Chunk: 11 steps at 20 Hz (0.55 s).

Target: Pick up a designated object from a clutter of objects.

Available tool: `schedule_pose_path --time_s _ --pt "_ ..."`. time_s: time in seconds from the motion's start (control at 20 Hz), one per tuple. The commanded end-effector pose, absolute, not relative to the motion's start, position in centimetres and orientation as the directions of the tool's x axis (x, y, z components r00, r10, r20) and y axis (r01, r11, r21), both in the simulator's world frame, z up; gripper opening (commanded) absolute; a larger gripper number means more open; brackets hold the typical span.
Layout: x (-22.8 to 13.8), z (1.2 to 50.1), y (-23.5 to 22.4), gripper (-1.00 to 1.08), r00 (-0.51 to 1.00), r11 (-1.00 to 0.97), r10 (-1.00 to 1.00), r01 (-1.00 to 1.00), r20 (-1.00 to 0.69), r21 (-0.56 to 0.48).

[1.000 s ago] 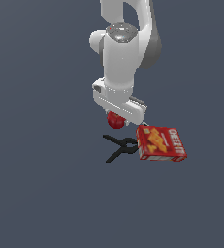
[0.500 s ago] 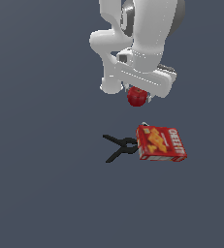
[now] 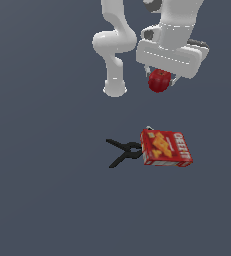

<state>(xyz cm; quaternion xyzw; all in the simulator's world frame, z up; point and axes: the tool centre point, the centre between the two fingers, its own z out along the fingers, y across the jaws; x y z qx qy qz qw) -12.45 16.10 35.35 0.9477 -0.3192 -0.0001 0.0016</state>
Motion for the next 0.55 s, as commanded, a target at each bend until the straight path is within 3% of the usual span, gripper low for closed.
schedule_pose_path --time_s 0.0,0.5 --pt "-13.05 36.28 17.07 -1.0 0.795 -0.795 -0.606 -0.606 0.001 0.001" --pt "-13.15 36.68 17.58 -1.0 0.795 -0.795 -0.606 -0.606 0.0 0.0"
